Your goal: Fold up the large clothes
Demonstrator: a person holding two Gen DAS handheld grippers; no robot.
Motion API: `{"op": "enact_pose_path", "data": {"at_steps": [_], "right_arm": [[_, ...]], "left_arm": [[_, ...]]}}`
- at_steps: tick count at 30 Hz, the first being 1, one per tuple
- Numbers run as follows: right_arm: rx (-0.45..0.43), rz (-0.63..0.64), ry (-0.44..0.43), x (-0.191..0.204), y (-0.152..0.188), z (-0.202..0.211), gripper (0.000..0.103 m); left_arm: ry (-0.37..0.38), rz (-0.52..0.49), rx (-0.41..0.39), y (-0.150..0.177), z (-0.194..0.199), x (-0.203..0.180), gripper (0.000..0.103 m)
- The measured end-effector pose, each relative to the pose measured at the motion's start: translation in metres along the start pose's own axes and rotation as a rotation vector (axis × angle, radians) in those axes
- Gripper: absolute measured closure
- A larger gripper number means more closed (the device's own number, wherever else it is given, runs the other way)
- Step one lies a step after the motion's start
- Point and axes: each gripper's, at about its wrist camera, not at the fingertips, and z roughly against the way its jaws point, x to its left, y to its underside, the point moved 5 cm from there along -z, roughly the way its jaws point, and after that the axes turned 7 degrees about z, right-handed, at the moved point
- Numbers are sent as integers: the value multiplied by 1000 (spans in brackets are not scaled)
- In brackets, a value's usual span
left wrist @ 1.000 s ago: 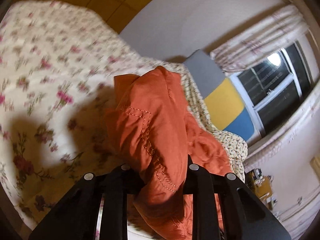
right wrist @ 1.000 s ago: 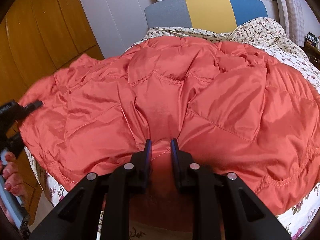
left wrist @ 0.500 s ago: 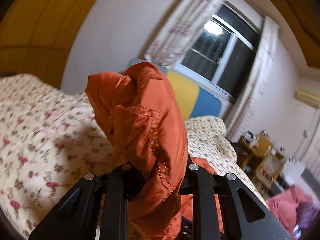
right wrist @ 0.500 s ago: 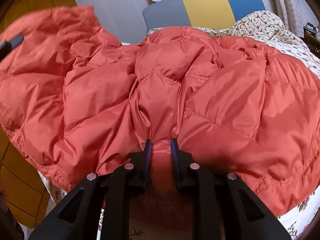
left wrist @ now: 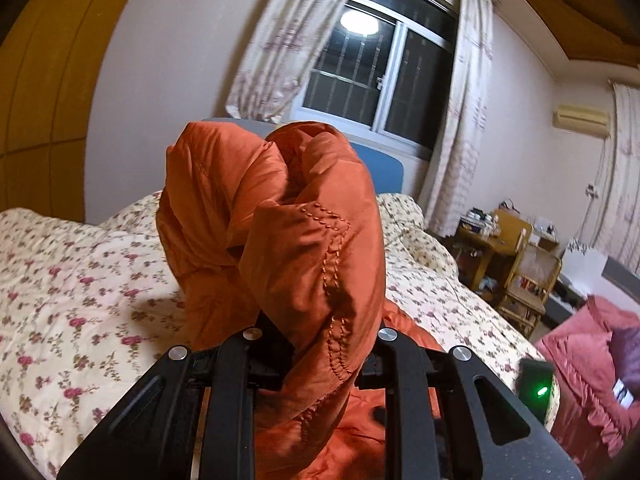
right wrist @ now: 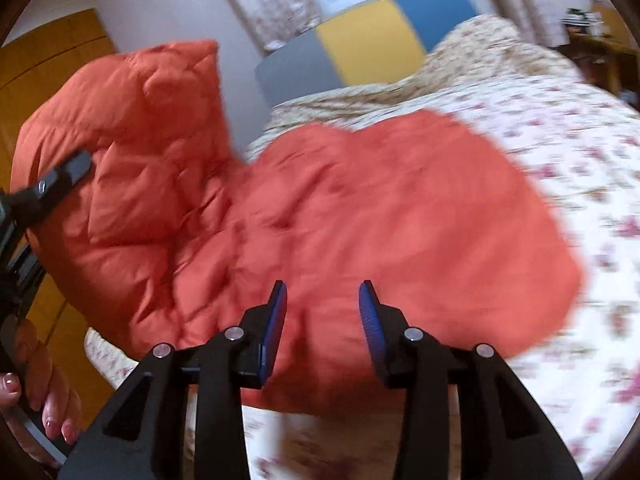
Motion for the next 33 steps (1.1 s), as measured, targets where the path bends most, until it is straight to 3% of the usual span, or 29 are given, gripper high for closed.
{"op": "enact_pose_path", "data": {"at_steps": [3,5,8,16,22,25,28,30,32,33], "right_arm": [[-8,-66,48,-35,2,15,66],[2,-104,58,-51,9,18,73],[2,-169,11,-66,18,24,76],[-5,-167,12,-58,24,37,75],[-31,-188,31,-74,19,55,74],[-46,-191,50,-79,16,64,68],[-50,-184,85,-83,18,71,66],[-55,-200,95,-86,22,79,66],[-71,-211,84,-86,20,84,66],[-90,-208,59,-82,16,89,65]], "left_arm": [[17,-48,14,6,-8,-15,82],[30,-78,31,12,-15,-26,82],[40,-113,60,21,-28,-39,82],[59,-211,113,48,-58,-69,82],[103,-267,169,78,-77,-90,81],[132,-322,230,104,-91,-101,74],[163,-416,243,133,-99,-112,66],[180,-446,223,142,-98,-115,57],[244,-445,234,150,-94,-120,36],[260,-448,233,152,-92,-121,33]]}}
